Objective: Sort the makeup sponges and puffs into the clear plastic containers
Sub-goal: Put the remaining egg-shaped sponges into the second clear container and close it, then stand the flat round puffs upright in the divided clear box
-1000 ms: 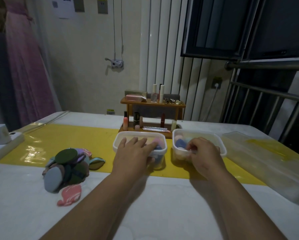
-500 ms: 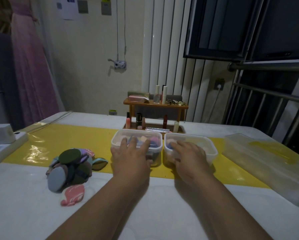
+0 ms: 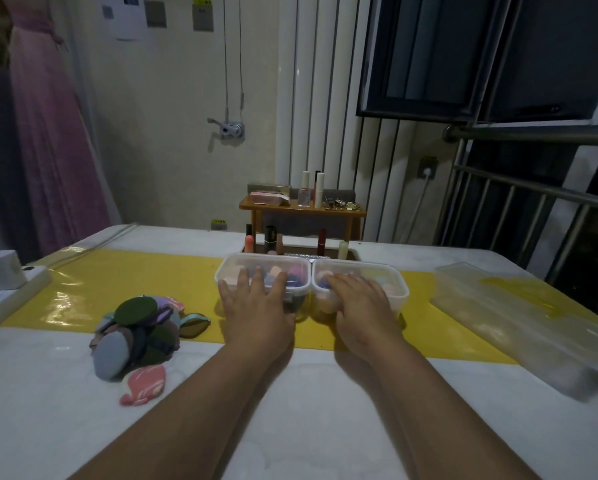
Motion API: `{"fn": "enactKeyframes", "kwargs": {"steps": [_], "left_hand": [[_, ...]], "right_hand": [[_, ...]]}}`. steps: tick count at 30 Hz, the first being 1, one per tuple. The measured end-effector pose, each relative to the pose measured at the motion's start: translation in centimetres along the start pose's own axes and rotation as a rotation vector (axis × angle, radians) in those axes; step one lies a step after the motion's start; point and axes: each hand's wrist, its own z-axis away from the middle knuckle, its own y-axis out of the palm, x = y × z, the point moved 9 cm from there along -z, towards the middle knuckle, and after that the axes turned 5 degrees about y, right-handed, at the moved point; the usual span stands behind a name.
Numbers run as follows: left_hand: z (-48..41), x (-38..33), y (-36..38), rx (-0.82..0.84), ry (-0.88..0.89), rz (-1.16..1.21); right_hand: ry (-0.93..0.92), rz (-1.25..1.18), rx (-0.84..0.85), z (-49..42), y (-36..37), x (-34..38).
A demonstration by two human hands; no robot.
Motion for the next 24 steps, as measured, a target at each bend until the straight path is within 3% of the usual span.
{"fn": "enactKeyframes", "kwargs": {"steps": [5, 9, 24], "left_hand": [[0.1, -2.6, -0.6, -0.056, 0.153, 0.085], [-0.8, -5.9, -0.9, -0.018, 0.314, 0.141], [-3.1, -24.4, 0.3, 0.109, 0.623, 0.223]], "right_hand": [[0.102, -0.094, -0.044, 0.6, -2.0, -2.0], [0.184, -0.029, -0.103, 1.0, -4.5, -4.3], [0.469, 0.188, -0.112, 5.8, -11.6, -18.6]]}}
